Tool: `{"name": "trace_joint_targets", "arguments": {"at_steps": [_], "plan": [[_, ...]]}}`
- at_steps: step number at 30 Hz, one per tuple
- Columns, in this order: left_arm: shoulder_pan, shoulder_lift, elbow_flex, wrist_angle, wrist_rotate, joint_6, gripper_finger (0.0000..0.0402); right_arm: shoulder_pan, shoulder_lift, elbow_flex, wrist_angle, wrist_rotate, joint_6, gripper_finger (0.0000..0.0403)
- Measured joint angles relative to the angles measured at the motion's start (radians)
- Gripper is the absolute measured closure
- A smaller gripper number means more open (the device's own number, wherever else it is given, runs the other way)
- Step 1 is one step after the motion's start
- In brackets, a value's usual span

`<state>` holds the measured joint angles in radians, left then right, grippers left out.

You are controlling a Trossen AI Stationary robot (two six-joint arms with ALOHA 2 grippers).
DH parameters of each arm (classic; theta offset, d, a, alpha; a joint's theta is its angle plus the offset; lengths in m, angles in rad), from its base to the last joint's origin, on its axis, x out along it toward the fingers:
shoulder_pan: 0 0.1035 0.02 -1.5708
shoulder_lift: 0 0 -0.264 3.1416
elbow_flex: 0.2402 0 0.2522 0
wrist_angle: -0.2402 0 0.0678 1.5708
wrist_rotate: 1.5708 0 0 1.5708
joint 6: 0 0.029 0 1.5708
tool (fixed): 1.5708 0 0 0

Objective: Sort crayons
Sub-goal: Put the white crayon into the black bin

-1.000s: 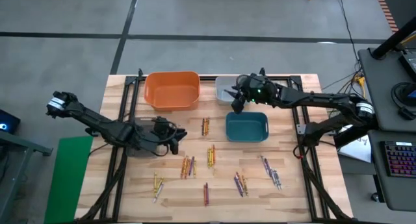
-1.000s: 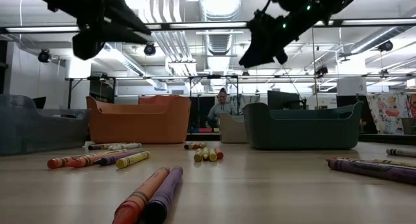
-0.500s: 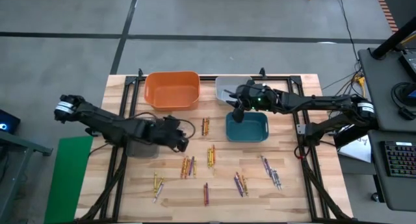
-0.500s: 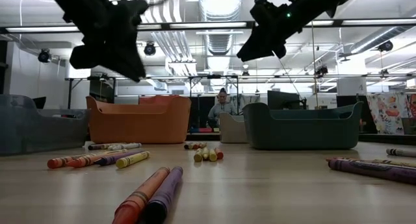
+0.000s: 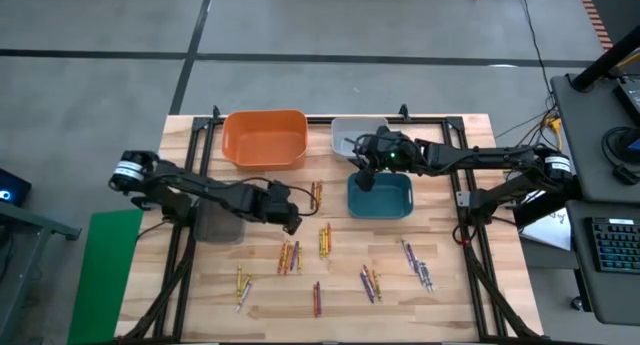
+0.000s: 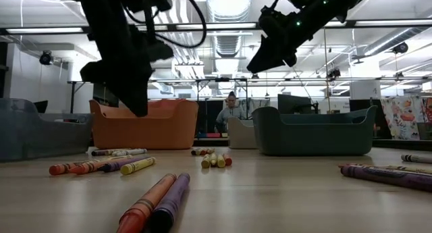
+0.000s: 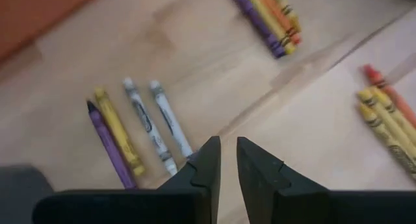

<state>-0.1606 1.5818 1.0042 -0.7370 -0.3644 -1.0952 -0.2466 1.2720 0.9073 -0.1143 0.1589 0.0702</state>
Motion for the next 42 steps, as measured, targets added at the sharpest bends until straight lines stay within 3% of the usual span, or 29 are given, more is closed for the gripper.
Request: {"name": "trace_joint_targets", "arguments": {"at_steps": [10, 22, 42], "plan": [[0.007, 0.065, 0.0, -0.006, -0.022, -0.063, 0.0365, 0.0, 0.0, 0.0, -0.009, 0.0, 0.035, 0.0271], [0.035, 0.136, 0.0, -0.005, -0.089, -0.075, 0.0316, 0.0, 0.0, 0.0, -0.009, -0.001, 0.036, 0.0271], [0.045, 0.201, -0.003, 0.005, -0.109, -0.104, 0.0314, 0.0, 0.0, 0.0, -0.009, -0.001, 0.035, 0.0271]]}}
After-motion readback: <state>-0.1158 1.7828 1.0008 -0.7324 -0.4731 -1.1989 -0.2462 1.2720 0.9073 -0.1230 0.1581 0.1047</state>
